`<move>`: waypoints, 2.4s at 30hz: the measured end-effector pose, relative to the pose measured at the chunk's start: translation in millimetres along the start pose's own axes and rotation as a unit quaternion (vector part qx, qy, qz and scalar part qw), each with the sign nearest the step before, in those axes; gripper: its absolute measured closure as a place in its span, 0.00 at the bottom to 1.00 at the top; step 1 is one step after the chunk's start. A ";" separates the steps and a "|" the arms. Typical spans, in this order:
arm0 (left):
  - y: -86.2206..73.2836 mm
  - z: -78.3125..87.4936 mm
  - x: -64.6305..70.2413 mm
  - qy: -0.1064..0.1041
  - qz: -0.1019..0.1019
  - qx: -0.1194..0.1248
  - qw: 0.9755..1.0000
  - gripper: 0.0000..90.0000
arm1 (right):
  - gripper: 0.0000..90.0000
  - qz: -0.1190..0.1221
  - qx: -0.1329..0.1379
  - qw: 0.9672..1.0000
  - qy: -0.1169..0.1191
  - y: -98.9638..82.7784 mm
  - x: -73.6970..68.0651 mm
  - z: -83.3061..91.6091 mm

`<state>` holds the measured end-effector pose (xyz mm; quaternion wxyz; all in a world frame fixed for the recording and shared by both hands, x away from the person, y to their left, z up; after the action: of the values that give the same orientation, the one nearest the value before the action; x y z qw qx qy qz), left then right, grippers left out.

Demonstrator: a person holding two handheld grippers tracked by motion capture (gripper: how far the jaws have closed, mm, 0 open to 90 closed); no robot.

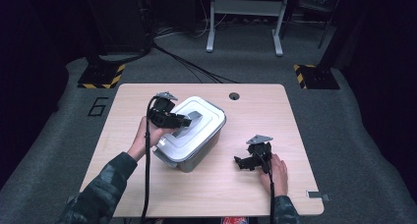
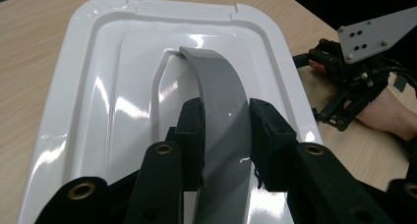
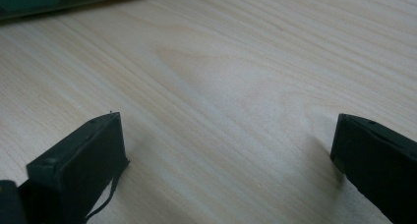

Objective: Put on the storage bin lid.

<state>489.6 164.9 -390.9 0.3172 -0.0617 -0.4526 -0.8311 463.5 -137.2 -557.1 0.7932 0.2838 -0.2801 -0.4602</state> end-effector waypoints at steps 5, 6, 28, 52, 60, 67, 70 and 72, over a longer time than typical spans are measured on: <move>0.2 -2.7 4.4 0.008 -0.007 -0.002 1.000 0.75 | 0.00 0.000 0.000 1.000 0.000 0.0 0.0 0.0; 0.3 -3.1 4.6 0.008 -0.010 -0.004 1.000 0.75 | 0.00 0.001 0.000 1.000 0.000 0.0 0.1 0.0; -0.8 -7.7 9.0 0.032 -0.026 -0.003 0.999 0.49 | 0.00 0.001 0.000 1.000 0.000 0.0 0.1 0.0; -39.8 67.3 4.3 0.120 -0.052 0.041 0.991 0.09 | 0.00 0.001 0.000 1.000 0.000 -0.1 0.2 -0.1; -74.7 88.2 -11.9 0.116 -0.021 0.076 0.990 0.04 | 0.00 -0.001 -0.001 1.000 0.000 -0.1 -0.2 0.1; -118.0 92.8 -30.2 0.139 0.011 0.072 0.988 0.02 | 0.00 0.000 0.000 1.000 0.000 0.0 0.0 0.0; -136.9 88.9 -39.7 0.148 0.024 0.063 0.987 0.02 | 0.00 0.001 0.000 1.000 0.000 0.0 0.1 -0.1; -149.5 85.7 -45.5 0.157 0.031 0.053 0.986 0.02 | 0.00 0.001 0.000 1.000 0.000 0.0 0.1 -0.1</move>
<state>422.7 312.4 -465.3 0.4129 0.0722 -0.4390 -0.7947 463.6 -137.2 -557.1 0.7936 0.2836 -0.2808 -0.4592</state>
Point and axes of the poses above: each handheld gripper's, and its own axes: z roughly backward along the jaws, y roughly out of its top, x roughly to its right, the point moved 4 cm from there along -z, roughly forward along the jaws, and after that the axes turned 15 degrees about -y, right-handed, at the moved point
